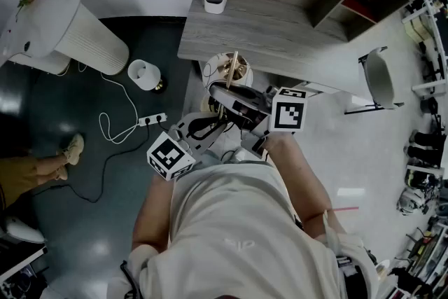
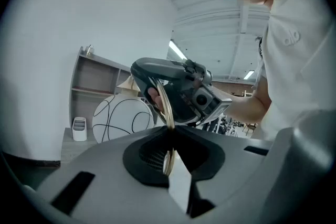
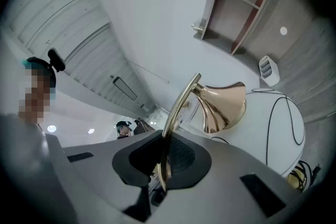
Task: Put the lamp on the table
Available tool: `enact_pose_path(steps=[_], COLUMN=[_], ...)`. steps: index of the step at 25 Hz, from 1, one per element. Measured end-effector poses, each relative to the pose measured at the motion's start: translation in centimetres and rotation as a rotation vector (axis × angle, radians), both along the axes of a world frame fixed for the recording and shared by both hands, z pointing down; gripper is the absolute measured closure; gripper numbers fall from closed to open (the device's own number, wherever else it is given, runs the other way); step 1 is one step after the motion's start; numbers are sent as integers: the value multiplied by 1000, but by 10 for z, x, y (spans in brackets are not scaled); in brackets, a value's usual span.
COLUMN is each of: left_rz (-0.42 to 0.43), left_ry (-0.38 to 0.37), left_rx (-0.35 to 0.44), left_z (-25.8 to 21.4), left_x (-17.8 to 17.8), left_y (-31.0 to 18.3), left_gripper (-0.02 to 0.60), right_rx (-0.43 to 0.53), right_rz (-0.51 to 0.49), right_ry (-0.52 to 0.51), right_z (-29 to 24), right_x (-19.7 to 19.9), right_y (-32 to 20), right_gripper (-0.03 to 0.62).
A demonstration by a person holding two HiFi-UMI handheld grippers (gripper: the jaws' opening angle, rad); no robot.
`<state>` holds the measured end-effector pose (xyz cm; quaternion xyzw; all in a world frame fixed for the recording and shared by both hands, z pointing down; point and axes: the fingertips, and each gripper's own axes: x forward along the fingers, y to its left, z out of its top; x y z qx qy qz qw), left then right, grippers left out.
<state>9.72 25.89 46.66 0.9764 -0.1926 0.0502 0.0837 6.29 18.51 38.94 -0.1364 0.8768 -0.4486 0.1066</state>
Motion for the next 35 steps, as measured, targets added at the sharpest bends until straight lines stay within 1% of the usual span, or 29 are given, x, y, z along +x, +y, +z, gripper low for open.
enact_pose_path(steps=[4, 10, 14, 18, 28, 35], left_rz=[12, 52, 86, 99, 49, -1], left_ry=[-1, 24, 41, 57, 77, 89], left_rx=[5, 9, 14, 10, 0, -1], left_z=[-7, -3, -6, -6, 2, -3], left_x=[-13, -66, -87, -104, -140, -131], left_y=[-4, -29, -38, -49, -86, -148], left_gripper=[532, 532, 532, 532, 532, 532], right_rx=[5, 5, 2, -1, -5, -6], right_rz=[15, 64, 109, 127, 69, 10], right_ry=[9, 6, -10, -3, 5, 2], right_z=[-7, -3, -5, -4, 7, 1], right_x=[-12, -61, -78, -93, -133, -128], right_y=[-3, -30, -41, -53, -90, -150], right_gripper=[554, 554, 554, 554, 554, 554])
